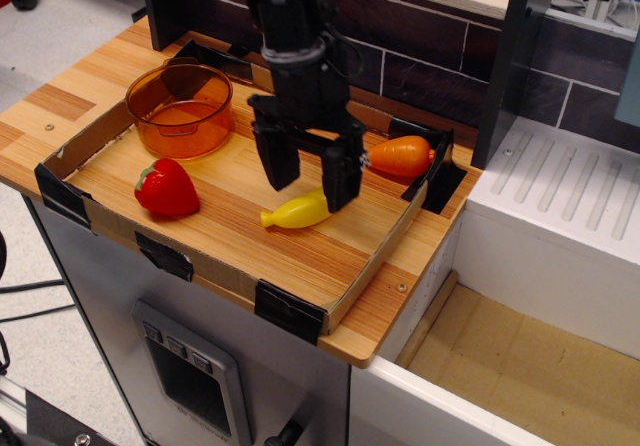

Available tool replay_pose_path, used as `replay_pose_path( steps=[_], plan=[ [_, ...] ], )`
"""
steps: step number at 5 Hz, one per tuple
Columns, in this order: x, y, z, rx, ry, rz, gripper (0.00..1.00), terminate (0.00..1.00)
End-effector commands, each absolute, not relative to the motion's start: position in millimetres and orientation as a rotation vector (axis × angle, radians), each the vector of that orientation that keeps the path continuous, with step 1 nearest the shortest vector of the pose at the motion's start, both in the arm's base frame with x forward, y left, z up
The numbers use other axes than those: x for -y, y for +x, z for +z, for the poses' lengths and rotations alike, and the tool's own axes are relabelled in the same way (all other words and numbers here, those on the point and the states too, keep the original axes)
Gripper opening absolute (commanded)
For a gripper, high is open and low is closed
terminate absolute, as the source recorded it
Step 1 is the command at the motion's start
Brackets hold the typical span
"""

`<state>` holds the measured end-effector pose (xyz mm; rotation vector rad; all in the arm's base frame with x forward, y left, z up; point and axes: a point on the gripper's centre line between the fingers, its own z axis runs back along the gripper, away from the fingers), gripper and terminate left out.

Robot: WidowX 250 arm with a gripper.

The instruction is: Put banana in pot

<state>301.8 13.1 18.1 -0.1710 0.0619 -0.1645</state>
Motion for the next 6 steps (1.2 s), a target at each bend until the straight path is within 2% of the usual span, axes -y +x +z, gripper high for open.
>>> replay_pose_path(
  steps=[1,2,3,4,6],
  plan=[
    [-7,313,12,-0.044,-0.133,-0.210,1.00,0.00],
    [-7,312,9,-0.040,-0.145,-0.224,1.00,0.00],
    [-9,313,16,-0.018,-0.167,-0.219,0.00,0.00],
    [-10,315,25,-0.013,-0.149,-0.193,0.00,0.00],
    [-26,322,77,0.102,-0.133,-0.117,0.00,0.00]
  ],
)
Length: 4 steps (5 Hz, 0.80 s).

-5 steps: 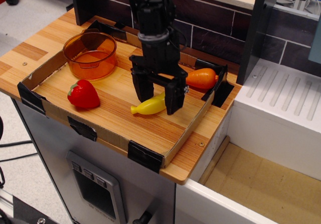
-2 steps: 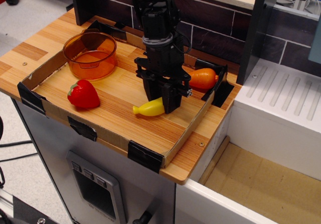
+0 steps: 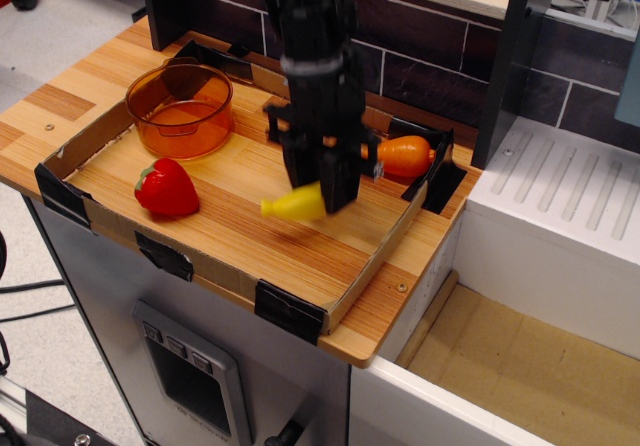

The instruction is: Put banana in pot

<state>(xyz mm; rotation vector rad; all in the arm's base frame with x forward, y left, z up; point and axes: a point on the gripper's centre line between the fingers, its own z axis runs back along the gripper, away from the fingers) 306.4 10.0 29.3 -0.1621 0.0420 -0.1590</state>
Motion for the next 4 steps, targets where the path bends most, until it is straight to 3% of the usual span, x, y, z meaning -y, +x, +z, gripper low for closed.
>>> replay_pose_path(
  steps=[1,2,4],
  plan=[
    [-48,330,94,0.173,-0.112,-0.058,0.00,0.00],
    [-75,336,102,0.197,-0.092,-0.022,0.00,0.00],
    [-119,348,95,0.109,-0.116,0.027,0.00,0.00]
  ],
)
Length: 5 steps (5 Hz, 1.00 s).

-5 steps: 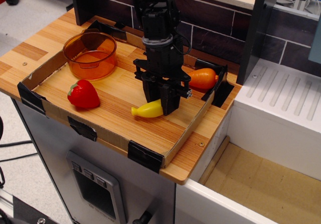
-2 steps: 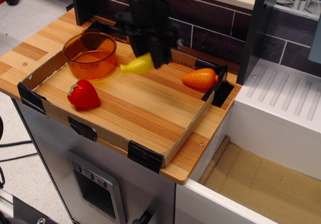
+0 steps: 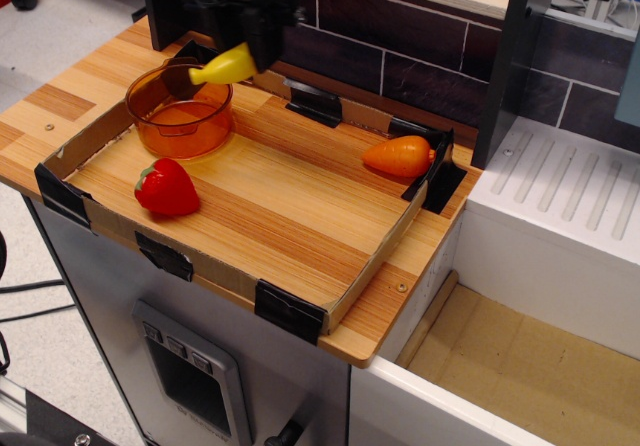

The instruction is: Put banana in pot

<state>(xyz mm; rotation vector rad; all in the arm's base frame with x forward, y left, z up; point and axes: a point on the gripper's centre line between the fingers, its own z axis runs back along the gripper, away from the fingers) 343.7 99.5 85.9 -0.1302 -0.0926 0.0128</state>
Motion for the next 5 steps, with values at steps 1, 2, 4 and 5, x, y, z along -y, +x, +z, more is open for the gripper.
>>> replay_pose_path(
  steps=[1,2,4,5],
  plan=[
    [-123,345,84,0.116,-0.077,0.012,0.00,0.00],
    [-130,341,77,0.120,-0.061,0.005,0.00,0.00],
    [-137,345,68,0.096,-0.033,0.027,1.00,0.00],
    [-137,345,68,0.088,-0.031,0.015,1.00,0.00]
  ],
)
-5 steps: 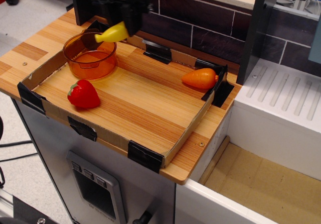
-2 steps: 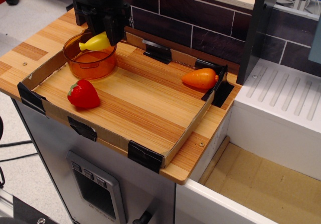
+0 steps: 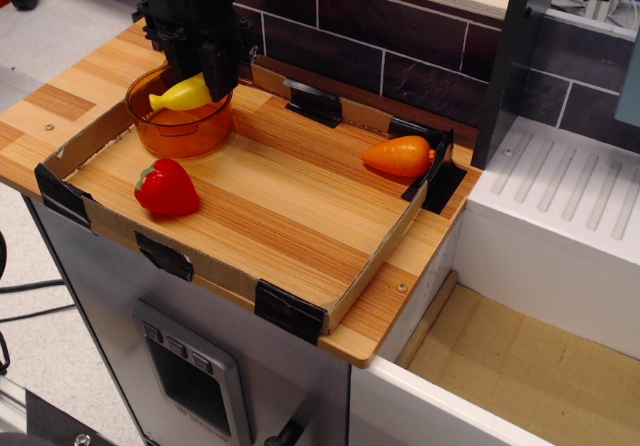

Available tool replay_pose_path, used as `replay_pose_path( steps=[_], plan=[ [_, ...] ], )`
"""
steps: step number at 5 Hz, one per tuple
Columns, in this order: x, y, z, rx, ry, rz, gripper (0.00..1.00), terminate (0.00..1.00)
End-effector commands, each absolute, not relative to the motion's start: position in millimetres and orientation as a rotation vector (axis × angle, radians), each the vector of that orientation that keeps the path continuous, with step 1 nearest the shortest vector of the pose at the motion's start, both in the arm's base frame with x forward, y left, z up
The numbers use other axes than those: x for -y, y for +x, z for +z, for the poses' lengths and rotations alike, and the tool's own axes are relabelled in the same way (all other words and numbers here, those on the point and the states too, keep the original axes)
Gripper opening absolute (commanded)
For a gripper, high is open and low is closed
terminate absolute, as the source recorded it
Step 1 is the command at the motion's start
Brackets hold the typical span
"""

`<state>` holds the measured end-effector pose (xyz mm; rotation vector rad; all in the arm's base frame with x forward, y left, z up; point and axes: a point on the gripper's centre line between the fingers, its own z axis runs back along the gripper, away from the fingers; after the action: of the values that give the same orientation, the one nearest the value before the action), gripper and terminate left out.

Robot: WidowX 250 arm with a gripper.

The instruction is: Put banana in pot

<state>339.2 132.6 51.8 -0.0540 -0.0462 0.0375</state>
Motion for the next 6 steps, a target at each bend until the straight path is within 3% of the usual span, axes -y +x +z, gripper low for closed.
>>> replay_pose_path(
  steps=[1,3,4,6],
  plan=[
    [-132,345,79,0.106,-0.042,0.007,1.00,0.00],
    [-98,343,127,0.131,-0.124,-0.032,1.00,0.00],
    [-75,341,145,0.132,-0.122,-0.099,1.00,0.00],
    [-75,341,145,0.132,-0.122,-0.099,1.00,0.00]
  ],
)
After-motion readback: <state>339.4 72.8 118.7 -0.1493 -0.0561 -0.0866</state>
